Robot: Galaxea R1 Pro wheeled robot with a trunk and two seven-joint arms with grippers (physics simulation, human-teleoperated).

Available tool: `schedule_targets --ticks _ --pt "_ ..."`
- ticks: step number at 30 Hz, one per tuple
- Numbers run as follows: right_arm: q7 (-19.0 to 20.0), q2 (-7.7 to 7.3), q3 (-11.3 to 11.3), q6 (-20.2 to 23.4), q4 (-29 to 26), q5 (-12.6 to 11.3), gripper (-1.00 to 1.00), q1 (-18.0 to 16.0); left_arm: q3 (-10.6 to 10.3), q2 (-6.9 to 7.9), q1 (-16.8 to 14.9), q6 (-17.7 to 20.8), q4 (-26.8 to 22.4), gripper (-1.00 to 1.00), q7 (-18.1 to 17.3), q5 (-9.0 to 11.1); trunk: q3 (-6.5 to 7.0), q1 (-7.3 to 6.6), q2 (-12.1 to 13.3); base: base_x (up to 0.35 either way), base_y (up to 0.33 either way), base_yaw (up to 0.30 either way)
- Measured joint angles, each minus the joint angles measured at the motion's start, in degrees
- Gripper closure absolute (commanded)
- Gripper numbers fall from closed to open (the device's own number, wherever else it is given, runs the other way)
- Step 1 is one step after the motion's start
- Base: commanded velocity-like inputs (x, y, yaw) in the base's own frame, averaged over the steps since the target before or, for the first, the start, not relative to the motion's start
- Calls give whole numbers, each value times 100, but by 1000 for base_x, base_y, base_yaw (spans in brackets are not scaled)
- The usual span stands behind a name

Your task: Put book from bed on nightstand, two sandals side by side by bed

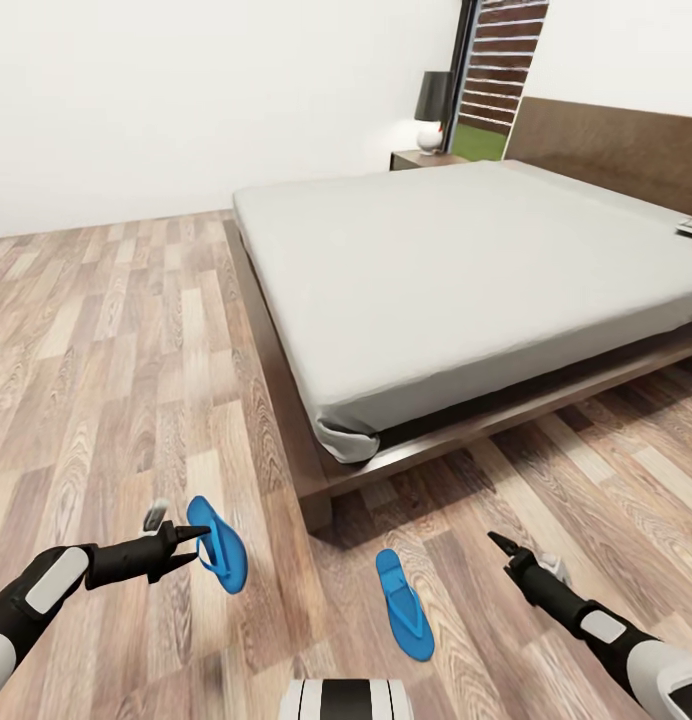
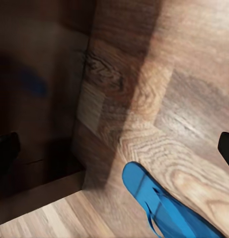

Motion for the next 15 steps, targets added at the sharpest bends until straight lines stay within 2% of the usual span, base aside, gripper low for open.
schedule_targets --ticks 15 --pt "-41 9 73 -24 -8 -26 -100 15 0 -14 0 1 6 100 -2 7 333 -39 20 0 0 0"
